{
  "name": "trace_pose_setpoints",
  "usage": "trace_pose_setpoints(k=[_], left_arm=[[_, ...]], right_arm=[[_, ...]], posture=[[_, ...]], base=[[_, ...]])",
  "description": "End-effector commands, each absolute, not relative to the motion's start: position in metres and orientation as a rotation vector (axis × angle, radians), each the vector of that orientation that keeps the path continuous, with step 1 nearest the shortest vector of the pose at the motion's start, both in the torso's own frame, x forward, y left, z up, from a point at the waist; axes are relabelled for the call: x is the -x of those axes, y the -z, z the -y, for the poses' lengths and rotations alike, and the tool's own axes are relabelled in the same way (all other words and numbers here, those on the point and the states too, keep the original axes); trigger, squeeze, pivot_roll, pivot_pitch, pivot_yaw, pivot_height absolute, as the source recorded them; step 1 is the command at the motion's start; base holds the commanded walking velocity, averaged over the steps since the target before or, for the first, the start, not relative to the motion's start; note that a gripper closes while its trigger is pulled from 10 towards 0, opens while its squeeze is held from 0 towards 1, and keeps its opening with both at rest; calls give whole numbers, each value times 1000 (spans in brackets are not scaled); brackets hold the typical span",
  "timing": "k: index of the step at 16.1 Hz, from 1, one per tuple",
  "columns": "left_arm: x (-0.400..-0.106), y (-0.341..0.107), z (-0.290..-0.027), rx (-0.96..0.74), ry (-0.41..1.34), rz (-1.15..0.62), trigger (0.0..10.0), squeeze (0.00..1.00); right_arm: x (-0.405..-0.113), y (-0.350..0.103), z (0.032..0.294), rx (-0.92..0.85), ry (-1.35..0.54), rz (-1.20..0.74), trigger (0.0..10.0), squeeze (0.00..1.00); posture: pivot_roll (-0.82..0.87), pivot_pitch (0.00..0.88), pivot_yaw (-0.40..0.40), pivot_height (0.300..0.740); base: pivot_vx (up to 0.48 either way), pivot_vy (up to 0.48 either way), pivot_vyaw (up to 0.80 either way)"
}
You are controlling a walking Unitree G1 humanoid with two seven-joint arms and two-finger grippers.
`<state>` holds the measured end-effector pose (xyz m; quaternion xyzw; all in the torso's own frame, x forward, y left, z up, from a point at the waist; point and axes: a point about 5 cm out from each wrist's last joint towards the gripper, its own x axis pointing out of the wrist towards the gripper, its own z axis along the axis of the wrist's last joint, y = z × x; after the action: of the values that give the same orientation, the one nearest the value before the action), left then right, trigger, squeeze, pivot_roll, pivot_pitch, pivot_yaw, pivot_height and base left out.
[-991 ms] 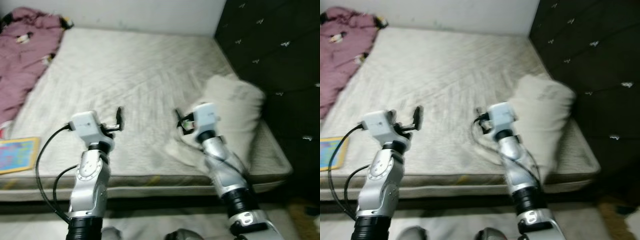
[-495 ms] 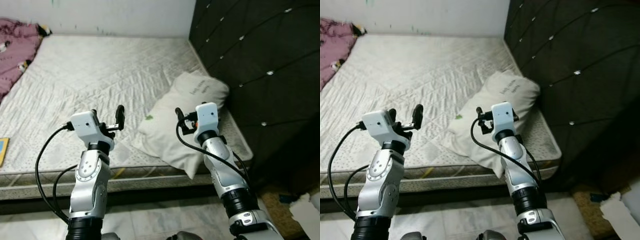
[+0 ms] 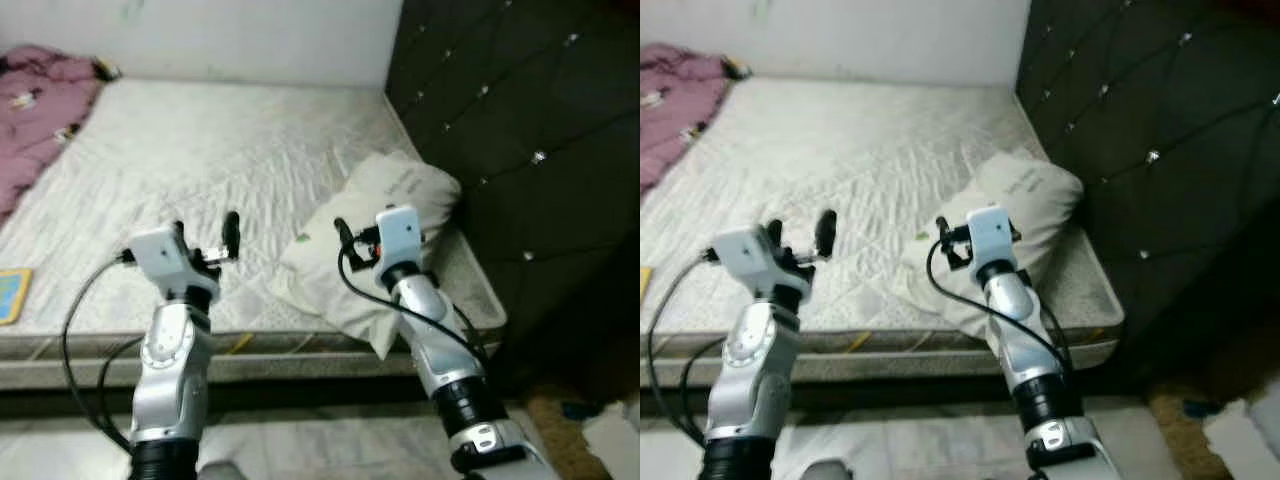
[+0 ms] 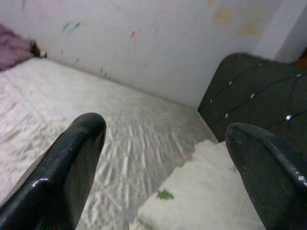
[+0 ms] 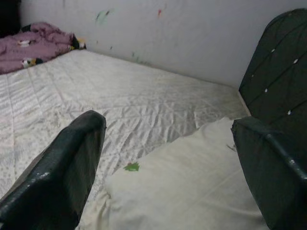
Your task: Clean up the room
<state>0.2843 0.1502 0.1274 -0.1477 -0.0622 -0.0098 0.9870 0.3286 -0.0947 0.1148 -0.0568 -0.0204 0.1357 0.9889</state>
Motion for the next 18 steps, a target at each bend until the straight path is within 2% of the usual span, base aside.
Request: trace_pose_setpoints(k=[1,18], left_arm=[[-286,-132,-150,290,27,140,10000,0],[-287,-129,-148,290,41,123,10000,0]], right_arm=[[-330,-119,94,123,-271,64,10000,0],[-330,-120,93,131,-278,69,10000,0]], posture=[[53,40,-64,740],[49,53,-64,740]], base=[[319,0,0],[352,0,0]])
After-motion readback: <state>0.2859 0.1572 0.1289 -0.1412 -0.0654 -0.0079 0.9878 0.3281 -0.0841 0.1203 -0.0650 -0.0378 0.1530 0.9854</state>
